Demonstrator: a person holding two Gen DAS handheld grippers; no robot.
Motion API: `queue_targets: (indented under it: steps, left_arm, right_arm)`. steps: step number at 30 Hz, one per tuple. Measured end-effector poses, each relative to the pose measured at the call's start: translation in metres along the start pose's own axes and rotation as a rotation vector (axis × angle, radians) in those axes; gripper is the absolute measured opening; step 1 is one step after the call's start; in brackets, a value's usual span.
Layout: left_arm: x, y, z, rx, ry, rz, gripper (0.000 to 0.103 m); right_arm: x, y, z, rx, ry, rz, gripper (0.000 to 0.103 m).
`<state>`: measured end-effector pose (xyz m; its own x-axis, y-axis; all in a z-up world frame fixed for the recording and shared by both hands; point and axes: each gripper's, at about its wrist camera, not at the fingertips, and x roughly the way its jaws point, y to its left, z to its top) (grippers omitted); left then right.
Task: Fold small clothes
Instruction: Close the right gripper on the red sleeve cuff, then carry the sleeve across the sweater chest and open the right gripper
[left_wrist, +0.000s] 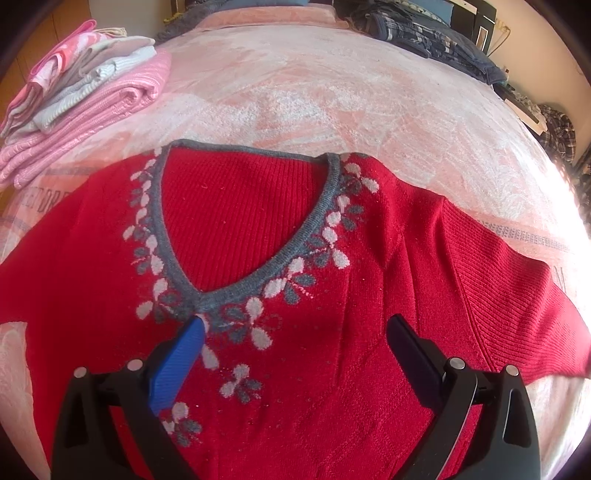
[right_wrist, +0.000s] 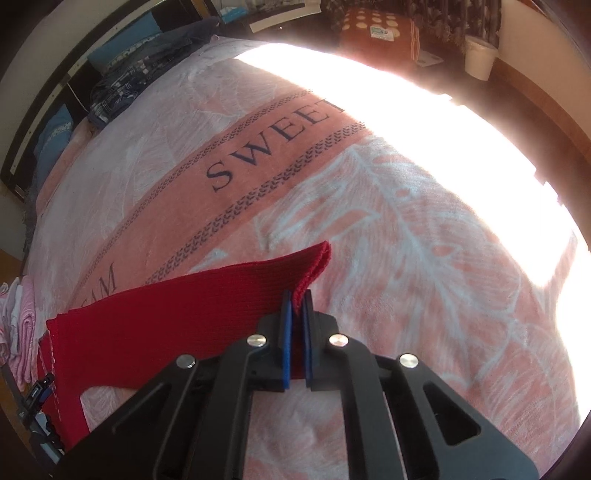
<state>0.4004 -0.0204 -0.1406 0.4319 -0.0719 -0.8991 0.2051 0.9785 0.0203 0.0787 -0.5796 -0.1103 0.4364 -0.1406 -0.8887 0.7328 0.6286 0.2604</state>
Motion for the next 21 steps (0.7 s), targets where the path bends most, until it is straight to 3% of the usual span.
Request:
queue_targets:
  steps: [9,21]
  left_arm:
    - [-0.01,0.046,0.014,-0.031,-0.007,-0.003,0.099]
    - [-0.016,0.091,0.014,-0.01,0.013,-0.046,0.099]
  right_arm:
    - [-0.017,0.095,-0.006,-0.132,0.003,0.066,0.003]
    - [0.0,0.319,-0.065,-0.443,0.118,0.316,0.003]
